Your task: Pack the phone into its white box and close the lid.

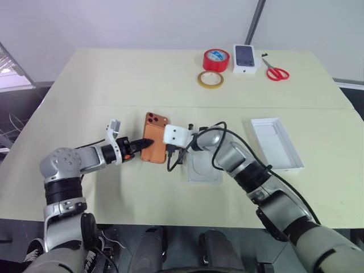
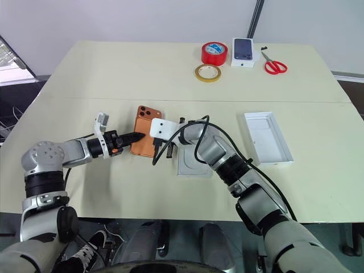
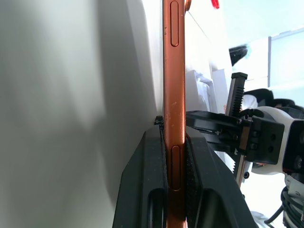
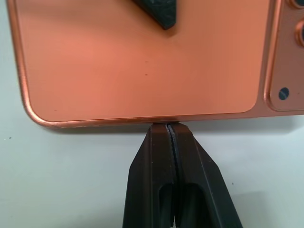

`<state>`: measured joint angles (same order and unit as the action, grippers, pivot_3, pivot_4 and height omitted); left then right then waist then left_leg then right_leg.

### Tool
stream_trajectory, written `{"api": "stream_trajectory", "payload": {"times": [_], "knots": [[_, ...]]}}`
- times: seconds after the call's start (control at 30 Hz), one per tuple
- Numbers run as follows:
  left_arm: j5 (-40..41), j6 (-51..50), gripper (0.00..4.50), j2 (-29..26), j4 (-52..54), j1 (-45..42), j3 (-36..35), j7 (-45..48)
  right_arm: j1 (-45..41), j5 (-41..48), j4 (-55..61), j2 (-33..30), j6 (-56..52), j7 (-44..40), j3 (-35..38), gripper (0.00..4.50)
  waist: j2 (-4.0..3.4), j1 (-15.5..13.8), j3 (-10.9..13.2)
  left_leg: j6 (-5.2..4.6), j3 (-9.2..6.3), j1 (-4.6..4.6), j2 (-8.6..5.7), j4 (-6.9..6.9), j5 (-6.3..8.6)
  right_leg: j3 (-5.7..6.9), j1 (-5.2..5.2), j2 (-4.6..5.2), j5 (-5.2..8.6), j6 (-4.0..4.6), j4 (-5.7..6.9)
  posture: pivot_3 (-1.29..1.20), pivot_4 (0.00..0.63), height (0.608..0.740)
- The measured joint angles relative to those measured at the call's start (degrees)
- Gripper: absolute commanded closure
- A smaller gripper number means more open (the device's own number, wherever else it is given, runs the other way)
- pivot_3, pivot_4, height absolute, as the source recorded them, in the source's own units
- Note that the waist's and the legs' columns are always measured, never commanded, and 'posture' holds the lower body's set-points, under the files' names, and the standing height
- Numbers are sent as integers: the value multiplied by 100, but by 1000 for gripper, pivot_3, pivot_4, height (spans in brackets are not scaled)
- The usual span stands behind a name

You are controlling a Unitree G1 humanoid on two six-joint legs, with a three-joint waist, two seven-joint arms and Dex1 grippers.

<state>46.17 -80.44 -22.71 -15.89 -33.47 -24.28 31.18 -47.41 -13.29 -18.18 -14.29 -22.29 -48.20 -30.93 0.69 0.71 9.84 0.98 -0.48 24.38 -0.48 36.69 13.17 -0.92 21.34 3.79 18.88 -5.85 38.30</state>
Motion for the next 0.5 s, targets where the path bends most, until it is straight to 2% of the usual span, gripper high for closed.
{"api": "stream_trajectory", "payload": {"times": [0.07,0.17,0.27,0.37,0.5], "knots": [[46,-55,4410,26,-62,-10,-110,-53,21,93,-9,9,1,-15,116,4500,1,3,1,0,0,2,0,-1,0,0,1,0,0,0,0,0,150,740],[102,-129,4410,28,-138,9,-278,-88,229,826,144,99,-133,-306,761,4500,5,20,7,0,0,6,0,-8,0,0,5,0,0,0,-4,0,150,740],[199,-160,4500,65,-67,82,-396,-100,341,1802,716,160,-469,-709,1477,3680,5,38,10,11,1,7,1,-27,-7,-1,14,-1,0,0,-7,0,150,740],[411,-178,4500,207,333,305,-443,-82,646,2588,1693,-152,-843,-1228,1794,2250,6,16,10,15,0,6,2,-47,-9,0,15,0,0,0,-19,0,150,740],[735,-300,4500,421,600,451,-627,-110,1658,2725,2453,-1170,-680,-1752,1751,2250,9,-20,11,12,3,8,-3,-46,-8,-1,11,6,0,0,-28,0,150,740]]}}
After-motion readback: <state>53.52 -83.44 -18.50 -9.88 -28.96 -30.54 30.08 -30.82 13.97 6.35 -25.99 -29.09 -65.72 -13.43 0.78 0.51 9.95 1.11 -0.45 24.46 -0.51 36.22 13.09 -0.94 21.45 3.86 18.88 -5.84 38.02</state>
